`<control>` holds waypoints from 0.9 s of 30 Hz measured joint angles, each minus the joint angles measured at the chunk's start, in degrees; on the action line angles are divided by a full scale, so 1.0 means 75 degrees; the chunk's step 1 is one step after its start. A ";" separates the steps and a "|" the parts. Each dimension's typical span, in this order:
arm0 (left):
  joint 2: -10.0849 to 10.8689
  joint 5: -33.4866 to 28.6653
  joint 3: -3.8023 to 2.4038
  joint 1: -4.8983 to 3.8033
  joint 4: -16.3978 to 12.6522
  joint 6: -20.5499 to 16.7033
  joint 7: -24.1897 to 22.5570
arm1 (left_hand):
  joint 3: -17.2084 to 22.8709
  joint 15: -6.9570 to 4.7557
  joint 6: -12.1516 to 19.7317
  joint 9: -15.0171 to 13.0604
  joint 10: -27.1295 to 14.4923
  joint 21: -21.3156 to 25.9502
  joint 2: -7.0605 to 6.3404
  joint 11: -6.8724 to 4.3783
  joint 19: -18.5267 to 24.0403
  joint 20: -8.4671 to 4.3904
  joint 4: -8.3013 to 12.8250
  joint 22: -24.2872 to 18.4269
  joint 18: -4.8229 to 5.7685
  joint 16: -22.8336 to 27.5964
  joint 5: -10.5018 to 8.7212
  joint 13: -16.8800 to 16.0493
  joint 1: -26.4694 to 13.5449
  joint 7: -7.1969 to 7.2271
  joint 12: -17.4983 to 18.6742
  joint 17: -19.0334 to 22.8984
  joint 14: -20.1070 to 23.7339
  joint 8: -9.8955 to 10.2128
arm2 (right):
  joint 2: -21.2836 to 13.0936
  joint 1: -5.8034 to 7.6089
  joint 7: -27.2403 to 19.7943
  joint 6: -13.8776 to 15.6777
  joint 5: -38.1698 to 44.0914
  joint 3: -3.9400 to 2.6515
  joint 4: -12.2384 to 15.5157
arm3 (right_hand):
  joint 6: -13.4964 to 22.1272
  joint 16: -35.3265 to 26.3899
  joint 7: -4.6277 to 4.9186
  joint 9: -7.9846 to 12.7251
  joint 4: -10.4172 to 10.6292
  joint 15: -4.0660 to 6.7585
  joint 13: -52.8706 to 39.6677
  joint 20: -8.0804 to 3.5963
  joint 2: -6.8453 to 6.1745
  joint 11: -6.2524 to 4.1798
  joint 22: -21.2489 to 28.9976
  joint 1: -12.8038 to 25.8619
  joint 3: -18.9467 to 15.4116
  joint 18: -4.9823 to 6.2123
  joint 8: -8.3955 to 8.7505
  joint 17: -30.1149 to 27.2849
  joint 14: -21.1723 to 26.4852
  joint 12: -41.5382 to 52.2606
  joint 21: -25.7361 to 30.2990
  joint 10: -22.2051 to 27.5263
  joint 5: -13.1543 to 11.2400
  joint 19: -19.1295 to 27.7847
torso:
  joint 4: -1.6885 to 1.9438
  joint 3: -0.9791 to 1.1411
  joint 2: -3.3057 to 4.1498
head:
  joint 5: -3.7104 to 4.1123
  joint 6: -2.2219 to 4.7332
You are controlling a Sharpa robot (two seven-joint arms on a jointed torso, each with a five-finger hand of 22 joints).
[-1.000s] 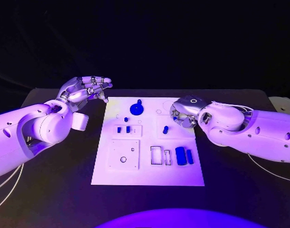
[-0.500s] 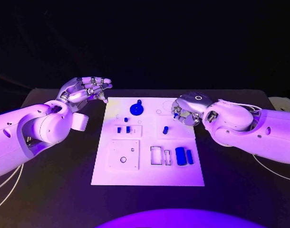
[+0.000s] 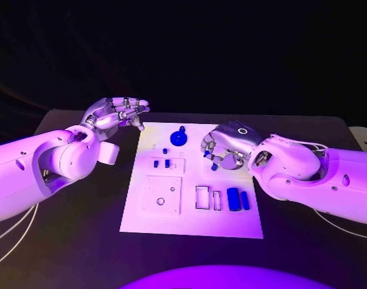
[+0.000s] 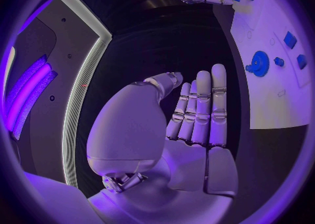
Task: Assemble the parts on the task board
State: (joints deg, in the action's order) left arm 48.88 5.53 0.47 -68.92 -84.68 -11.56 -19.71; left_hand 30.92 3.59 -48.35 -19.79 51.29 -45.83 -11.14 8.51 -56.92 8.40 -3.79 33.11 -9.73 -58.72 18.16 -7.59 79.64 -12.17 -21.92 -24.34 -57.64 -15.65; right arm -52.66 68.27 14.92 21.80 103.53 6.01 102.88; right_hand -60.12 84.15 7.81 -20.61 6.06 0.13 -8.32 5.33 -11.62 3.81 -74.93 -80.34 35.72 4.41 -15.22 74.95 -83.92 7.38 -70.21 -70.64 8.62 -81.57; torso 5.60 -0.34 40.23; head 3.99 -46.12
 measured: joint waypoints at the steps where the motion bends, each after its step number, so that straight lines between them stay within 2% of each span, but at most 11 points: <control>1: -0.0004 0.0000 0.0000 0.0005 -0.0004 0.0000 0.0000 | 0.0000 0.0000 0.0000 0.0000 0.0000 0.0000 0.0000 0.0000 0.0000 0.0000 0.0000 0.0000 -0.0001 0.0000 0.0000 0.0000 0.0000 0.0000 0.0000 0.0000 0.0000 0.0000 | 0.0077 -0.0012 -0.0004 0.0014 -0.0002 0.0002 0.0020 | 0.0001 0.0000 0.0000 0.0001 0.0000 0.0000 0.0000 0.0000 0.0009 0.0000 0.0000 0.0009 0.0000 0.0000 0.0000 0.0000 0.0000 0.0000 0.0000 0.0000 0.0000 0.0000 | 0.0001 0.0000 -0.0001 | -0.0037 -0.0008; 7: -0.0035 0.0000 0.0000 0.0033 -0.0031 0.0001 0.0001 | 0.0000 0.0000 0.0000 0.0000 0.0000 0.0000 0.0000 0.0000 0.0000 0.0000 0.0000 -0.0001 0.0000 0.0000 0.0000 0.0000 0.0000 0.0000 0.0000 0.0000 0.0000 0.0000 | 0.0625 -0.0178 -0.0057 0.0059 -0.0009 0.0031 0.0035 | 0.0009 0.0000 0.0007 0.0005 0.0000 0.0000 0.0001 0.0000 0.0020 0.0001 0.0001 0.0020 0.0000 0.0000 0.0001 -0.0001 0.0000 0.0000 0.0000 0.0000 -0.0002 0.0000 | 0.0003 -0.0009 -0.0003 | -0.0274 -0.0063; 13: -0.0069 0.0000 0.0000 0.0041 -0.0061 0.0002 0.0003 | 0.0000 0.0000 0.0000 0.0000 0.0000 0.0000 0.0000 0.0000 0.0000 0.0000 0.0000 -0.0001 -0.0001 0.0000 0.0000 0.0000 0.0000 0.0000 0.0000 0.0008 0.0000 0.0000 | 0.1032 -0.0395 -0.0130 0.0052 -0.0015 0.0079 -0.0183 | 0.0021 0.0000 -0.0003 0.0007 0.0000 0.0000 0.0001 0.0000 -0.0010 0.0001 0.0002 0.0050 0.0000 0.0000 0.0002 -0.0001 0.0000 0.0001 0.0000 0.0000 -0.0014 0.0001 | 0.0004 -0.0014 0.0000 | -0.0489 -0.0111; 20: -0.0095 0.0000 0.0000 0.0044 -0.0084 0.0003 0.0010 | 0.0000 0.0000 0.0000 0.0000 0.0001 0.0000 0.0000 0.0000 0.0000 0.0000 0.0000 -0.0002 0.0000 0.0000 0.0000 -0.0001 0.0000 0.0000 0.0000 0.0009 0.0000 0.0000 | 0.1281 -0.0575 -0.0194 0.0018 -0.0029 0.0112 -0.0384 | 0.0024 0.0000 -0.0003 0.0000 0.0001 0.0000 0.0002 0.0000 0.0018 0.0001 0.0002 0.0078 -0.0001 0.0000 0.0008 -0.0002 0.0000 0.0001 0.0000 -0.0001 -0.0014 0.0001 | -0.0001 -0.0018 0.0004 | -0.0619 -0.0182; 27: -0.0114 0.0000 0.0000 0.0045 -0.0098 0.0004 0.0016 | 0.0000 0.0000 0.0000 0.0000 0.0000 0.0000 0.0000 0.0000 0.0000 0.0000 0.0000 0.0006 0.0000 0.0000 0.0000 0.0007 0.0000 0.0000 0.0000 0.0009 0.0000 0.0000 | 0.1477 -0.0712 -0.0237 -0.0026 -0.0059 0.0132 -0.0474 | 0.0025 0.0030 -0.0002 0.0002 0.0001 0.0000 0.0002 0.0000 0.0018 0.0002 0.0003 0.0078 -0.0001 0.0000 0.0010 -0.0003 0.0000 0.0001 -0.0032 -0.0001 -0.0015 0.0001 | -0.0012 -0.0012 0.0007 | -0.0699 -0.0218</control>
State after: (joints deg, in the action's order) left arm 48.03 5.53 0.47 -68.59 -85.42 -11.52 -19.59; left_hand 30.92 3.60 -48.35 -19.79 51.30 -45.83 -11.14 8.51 -56.92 8.40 -3.79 33.15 -9.73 -58.72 18.16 -7.53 79.64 -12.17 -21.92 -24.27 -57.64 -15.65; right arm -41.58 62.92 13.14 21.61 103.08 7.00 99.32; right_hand -59.94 84.38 7.79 -20.59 6.07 0.13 -8.31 5.33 -11.49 3.82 -74.91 -79.76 35.72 4.41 -15.15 74.93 -83.92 7.39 -70.45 -70.64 8.50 -81.57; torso 5.51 -0.43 40.28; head -1.26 -47.75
